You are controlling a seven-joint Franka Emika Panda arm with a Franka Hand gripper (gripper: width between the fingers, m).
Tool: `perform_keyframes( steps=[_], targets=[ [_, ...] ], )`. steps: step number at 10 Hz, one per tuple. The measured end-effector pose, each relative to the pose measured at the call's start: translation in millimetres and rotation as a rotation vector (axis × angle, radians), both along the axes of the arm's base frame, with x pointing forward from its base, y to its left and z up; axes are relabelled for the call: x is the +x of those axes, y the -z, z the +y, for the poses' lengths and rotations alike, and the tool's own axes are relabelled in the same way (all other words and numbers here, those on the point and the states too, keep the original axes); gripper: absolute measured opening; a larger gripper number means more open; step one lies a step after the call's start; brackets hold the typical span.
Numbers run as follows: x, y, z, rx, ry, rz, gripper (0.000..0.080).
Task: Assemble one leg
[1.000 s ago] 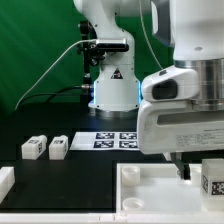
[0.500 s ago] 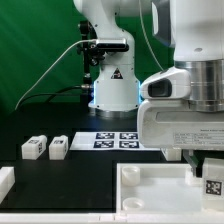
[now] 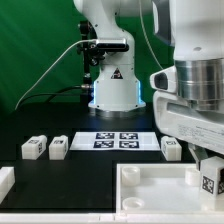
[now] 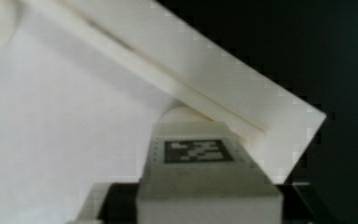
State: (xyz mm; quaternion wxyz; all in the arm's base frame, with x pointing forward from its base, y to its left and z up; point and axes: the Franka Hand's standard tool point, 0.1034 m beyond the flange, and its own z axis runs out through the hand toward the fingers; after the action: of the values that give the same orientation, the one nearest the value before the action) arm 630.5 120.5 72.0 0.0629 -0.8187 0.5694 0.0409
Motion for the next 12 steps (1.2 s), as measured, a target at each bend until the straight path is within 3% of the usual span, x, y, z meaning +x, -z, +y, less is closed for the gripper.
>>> perform_keyframes(
  steps=[3, 5, 9, 11, 12],
  targets=[
    [3.3, 2.1, -0.3, 0.072, 0.449, 0.07, 0.0294],
    [4.6, 1.6, 0.1, 0.077, 0.646, 0.099, 0.0294],
    [4.2, 2.3, -1.0, 0.066, 0.726, 0.111, 0.0295],
    [3.6, 2.8, 0.7, 0.066, 0.723, 0.109, 0.0589],
    [-0.5, 3.2, 5.4, 0.067, 0.719, 0.098, 0.0589]
  ],
)
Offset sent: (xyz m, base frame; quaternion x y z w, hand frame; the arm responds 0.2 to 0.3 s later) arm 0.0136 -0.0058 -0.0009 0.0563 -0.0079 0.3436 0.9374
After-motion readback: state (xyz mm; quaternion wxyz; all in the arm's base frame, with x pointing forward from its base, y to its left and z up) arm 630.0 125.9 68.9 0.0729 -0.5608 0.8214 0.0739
